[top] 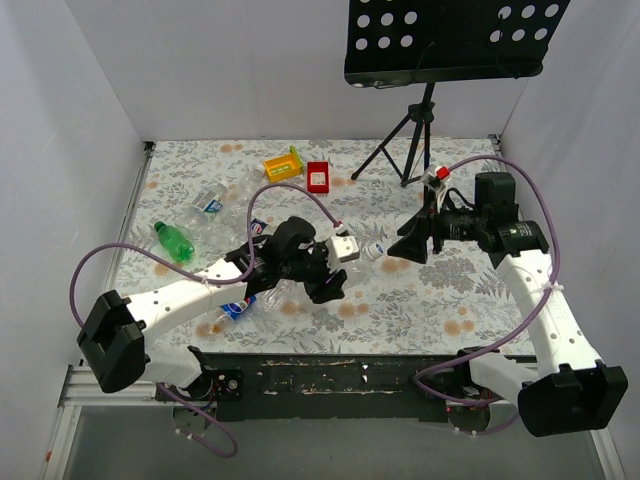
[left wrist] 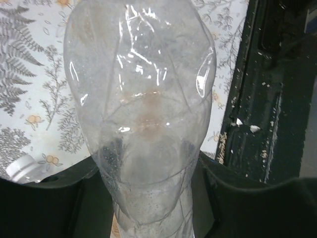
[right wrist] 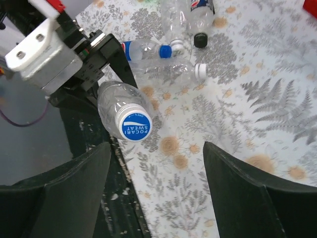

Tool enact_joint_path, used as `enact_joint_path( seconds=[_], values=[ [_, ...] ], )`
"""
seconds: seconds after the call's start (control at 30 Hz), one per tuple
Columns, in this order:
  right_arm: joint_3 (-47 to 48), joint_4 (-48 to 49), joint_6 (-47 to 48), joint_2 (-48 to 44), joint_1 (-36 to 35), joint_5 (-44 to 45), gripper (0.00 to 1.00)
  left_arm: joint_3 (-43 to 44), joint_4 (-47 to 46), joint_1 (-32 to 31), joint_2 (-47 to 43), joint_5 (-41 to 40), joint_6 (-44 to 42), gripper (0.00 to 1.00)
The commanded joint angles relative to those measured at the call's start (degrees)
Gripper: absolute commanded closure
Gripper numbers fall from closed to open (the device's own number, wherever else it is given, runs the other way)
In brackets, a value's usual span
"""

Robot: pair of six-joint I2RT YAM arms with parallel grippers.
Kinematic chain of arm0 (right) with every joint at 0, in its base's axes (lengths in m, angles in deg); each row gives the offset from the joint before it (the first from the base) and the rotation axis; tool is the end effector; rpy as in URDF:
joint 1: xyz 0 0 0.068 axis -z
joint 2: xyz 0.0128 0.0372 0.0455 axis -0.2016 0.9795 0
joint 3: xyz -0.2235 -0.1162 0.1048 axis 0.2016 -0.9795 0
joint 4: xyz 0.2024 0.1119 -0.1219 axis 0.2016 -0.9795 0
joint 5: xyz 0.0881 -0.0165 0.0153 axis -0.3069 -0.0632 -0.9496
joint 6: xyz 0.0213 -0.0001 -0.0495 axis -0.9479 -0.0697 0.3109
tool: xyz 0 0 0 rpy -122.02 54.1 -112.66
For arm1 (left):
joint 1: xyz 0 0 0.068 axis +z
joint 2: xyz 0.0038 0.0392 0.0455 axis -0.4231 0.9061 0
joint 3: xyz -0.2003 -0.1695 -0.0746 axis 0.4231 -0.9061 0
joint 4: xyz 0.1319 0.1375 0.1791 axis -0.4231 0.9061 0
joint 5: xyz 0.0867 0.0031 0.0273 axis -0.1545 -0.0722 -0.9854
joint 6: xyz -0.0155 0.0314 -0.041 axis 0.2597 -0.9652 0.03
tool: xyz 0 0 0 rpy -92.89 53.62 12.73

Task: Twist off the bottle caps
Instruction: Unscrew the bottle cap from the plastic bottle.

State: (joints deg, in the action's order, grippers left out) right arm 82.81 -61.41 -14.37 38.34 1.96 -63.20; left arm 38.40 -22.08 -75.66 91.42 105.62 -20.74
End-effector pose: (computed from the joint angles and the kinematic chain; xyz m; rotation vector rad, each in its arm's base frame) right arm 0.2066 0.0651 0.3597 -0.9454 1.7997 0.9981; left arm 0.1670 -0.2278 0.2650 0.7985 2.3654 -1.1473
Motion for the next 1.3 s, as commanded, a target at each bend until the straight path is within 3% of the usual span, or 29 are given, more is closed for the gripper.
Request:
enact_joint_path(
  seconds=[0.0,0.33,0.67,0.83,0.97,1.03,1.1,1.27],
  values=[
    [-4.74,9.14,-16.15,1.1,0.44,-2.3,0.19,4.64,-1.18,-1.75,2.34,-5.78,-0.05,0.97],
    [-2.47,7.22,-17.4,6.64,0.18,-2.57,0.25,8.86,-0.4,-3.77,7.09,-10.35,-0.84,0.97],
    [-2.29,6.52,-17.14,7.79,0.09,-5.03,0.54,9.83,-0.13,-3.77,8.41,-10.62,-1.2,0.97],
    [-2.38,7.83,-15.21,7.79,0.0,-9.59,0.82,9.74,-0.04,-3.77,8.32,-9.66,-2.25,0.97],
    [-1.24,0.57,3.46,6.73,0.0,-18.2,0.92,8.69,0.83,-3.6,6.83,-6.76,-3.92,0.96],
    [-0.19,-4.97,14.02,6.21,-0.35,-18.48,0.94,8.07,1.54,-2.99,5.51,-3.0,-4.97,0.96],
    [1.74,-12.33,25.51,6.82,-1.83,-16.47,0.95,7.63,1.98,-1.23,4.11,3.06,-5.15,0.96],
    [7.28,-36.07,66.02,10.5,-7.63,-12.07,0.94,7.19,4.69,4.48,3.83,24.06,-6.11,0.94]
  ],
)
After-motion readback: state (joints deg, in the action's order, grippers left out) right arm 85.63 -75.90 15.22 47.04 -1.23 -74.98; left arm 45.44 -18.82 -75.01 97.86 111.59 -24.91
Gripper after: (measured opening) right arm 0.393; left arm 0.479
